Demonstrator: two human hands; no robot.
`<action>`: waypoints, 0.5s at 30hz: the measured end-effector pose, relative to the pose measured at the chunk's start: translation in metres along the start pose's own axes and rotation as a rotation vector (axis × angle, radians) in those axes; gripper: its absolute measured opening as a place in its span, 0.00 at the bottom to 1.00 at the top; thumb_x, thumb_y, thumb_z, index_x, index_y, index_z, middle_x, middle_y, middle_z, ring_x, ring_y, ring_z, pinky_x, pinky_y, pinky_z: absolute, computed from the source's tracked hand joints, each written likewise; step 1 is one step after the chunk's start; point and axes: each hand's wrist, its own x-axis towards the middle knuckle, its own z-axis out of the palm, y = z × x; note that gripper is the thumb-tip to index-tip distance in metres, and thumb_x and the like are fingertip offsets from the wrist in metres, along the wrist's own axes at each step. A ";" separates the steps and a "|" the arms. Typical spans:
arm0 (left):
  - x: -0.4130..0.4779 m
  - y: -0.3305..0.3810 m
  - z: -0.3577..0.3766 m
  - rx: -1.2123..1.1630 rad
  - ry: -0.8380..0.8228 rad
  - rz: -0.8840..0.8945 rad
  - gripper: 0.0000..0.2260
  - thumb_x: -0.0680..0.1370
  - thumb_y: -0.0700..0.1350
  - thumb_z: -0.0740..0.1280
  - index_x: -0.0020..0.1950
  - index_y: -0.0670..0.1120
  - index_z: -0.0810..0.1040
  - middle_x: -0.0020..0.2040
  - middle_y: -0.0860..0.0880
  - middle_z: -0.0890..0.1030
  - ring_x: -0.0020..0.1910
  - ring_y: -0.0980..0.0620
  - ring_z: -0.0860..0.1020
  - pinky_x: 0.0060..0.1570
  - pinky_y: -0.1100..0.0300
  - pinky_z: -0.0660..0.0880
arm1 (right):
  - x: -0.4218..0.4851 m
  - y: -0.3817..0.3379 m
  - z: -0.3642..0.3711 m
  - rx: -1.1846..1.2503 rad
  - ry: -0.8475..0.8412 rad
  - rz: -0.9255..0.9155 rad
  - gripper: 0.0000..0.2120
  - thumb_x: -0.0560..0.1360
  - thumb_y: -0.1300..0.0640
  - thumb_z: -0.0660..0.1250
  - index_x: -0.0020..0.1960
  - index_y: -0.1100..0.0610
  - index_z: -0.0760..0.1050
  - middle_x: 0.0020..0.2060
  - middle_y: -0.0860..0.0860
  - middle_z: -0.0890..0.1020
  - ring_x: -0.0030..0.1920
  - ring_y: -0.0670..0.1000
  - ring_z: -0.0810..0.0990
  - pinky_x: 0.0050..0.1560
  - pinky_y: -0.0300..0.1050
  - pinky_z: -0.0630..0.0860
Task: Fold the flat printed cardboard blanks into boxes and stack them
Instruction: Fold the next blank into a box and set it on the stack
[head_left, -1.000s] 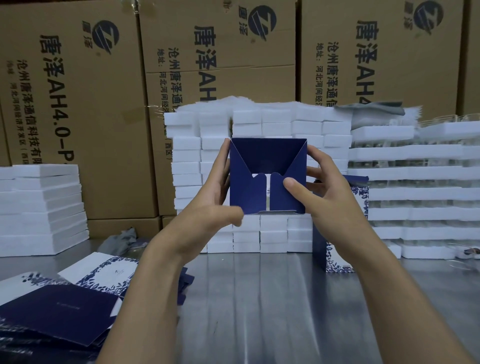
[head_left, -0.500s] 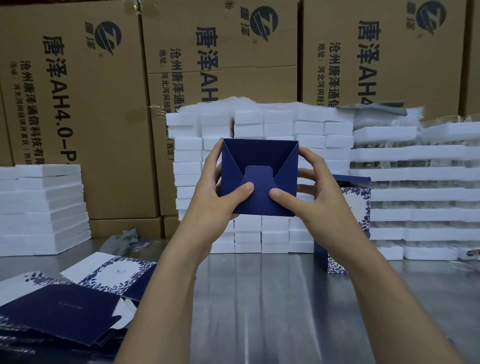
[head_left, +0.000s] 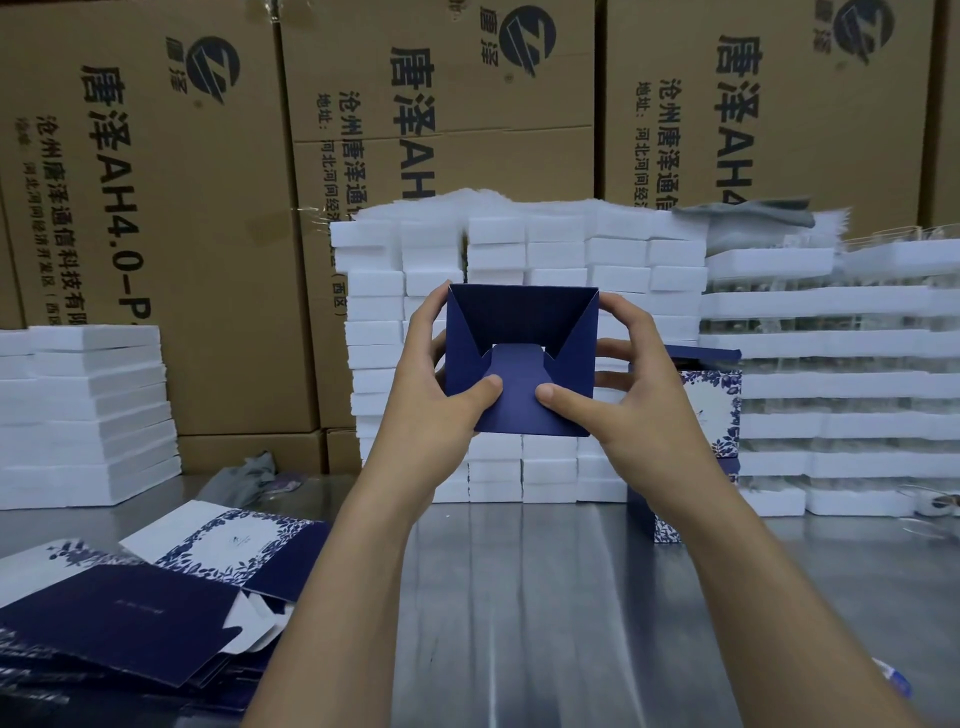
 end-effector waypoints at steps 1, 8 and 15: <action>0.000 0.000 0.000 0.004 0.003 0.001 0.38 0.81 0.34 0.72 0.77 0.71 0.64 0.68 0.56 0.80 0.62 0.52 0.83 0.48 0.55 0.85 | 0.000 0.000 0.000 -0.004 0.002 -0.002 0.40 0.71 0.55 0.83 0.69 0.25 0.66 0.58 0.37 0.80 0.55 0.36 0.82 0.42 0.36 0.82; -0.002 0.002 0.002 0.036 0.021 0.004 0.39 0.80 0.34 0.72 0.77 0.71 0.63 0.69 0.55 0.79 0.63 0.51 0.82 0.51 0.51 0.86 | 0.001 0.000 0.000 -0.046 0.004 -0.002 0.41 0.71 0.55 0.83 0.69 0.24 0.65 0.57 0.36 0.79 0.55 0.36 0.82 0.44 0.37 0.83; -0.003 0.010 0.008 -0.035 0.044 -0.023 0.27 0.81 0.45 0.71 0.72 0.71 0.69 0.62 0.58 0.84 0.57 0.57 0.84 0.48 0.56 0.83 | 0.000 -0.009 0.004 0.058 0.036 0.120 0.25 0.75 0.36 0.74 0.70 0.33 0.73 0.60 0.38 0.82 0.58 0.42 0.84 0.56 0.53 0.85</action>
